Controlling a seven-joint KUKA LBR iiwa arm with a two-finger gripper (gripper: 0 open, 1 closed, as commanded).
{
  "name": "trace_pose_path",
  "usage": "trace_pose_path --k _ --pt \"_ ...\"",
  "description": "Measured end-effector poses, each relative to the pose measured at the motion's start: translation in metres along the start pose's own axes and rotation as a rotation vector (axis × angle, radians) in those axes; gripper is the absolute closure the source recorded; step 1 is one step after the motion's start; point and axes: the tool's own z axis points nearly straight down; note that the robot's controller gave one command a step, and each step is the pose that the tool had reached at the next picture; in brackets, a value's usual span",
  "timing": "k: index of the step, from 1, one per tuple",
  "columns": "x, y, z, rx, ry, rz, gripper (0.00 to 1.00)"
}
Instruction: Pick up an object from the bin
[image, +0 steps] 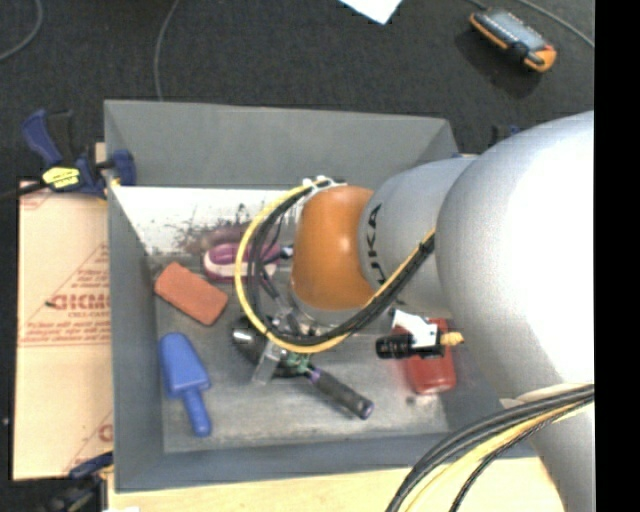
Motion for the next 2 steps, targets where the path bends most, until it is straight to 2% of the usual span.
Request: trace_pose_path --k 2 --pt "-0.0008 -0.0005 -0.014 -0.002 -0.003 0.0 1.0"
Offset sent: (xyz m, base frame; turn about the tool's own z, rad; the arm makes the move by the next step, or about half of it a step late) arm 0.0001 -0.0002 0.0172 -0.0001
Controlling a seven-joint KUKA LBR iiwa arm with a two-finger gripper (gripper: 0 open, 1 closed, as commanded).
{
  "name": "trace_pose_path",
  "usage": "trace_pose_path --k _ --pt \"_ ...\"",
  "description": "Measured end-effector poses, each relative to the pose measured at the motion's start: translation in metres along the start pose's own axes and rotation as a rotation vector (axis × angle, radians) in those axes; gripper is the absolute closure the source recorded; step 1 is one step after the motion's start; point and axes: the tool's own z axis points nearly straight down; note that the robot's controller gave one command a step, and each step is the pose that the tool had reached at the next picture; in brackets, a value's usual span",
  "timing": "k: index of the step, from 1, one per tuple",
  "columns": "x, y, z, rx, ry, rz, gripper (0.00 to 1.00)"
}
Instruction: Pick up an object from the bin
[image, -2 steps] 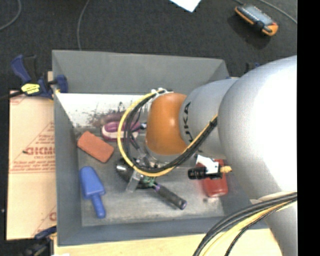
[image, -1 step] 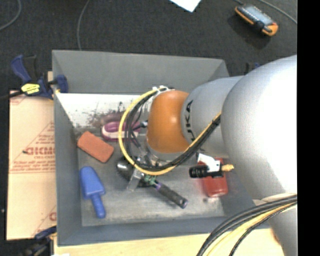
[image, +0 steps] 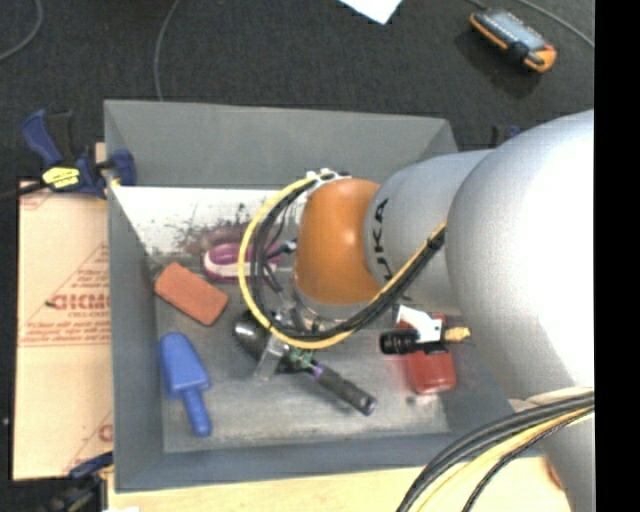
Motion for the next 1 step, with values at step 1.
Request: trace_pose_path --k 1 --pt "0.0007 -0.0012 -0.0198 0.003 0.004 -0.001 1.0"
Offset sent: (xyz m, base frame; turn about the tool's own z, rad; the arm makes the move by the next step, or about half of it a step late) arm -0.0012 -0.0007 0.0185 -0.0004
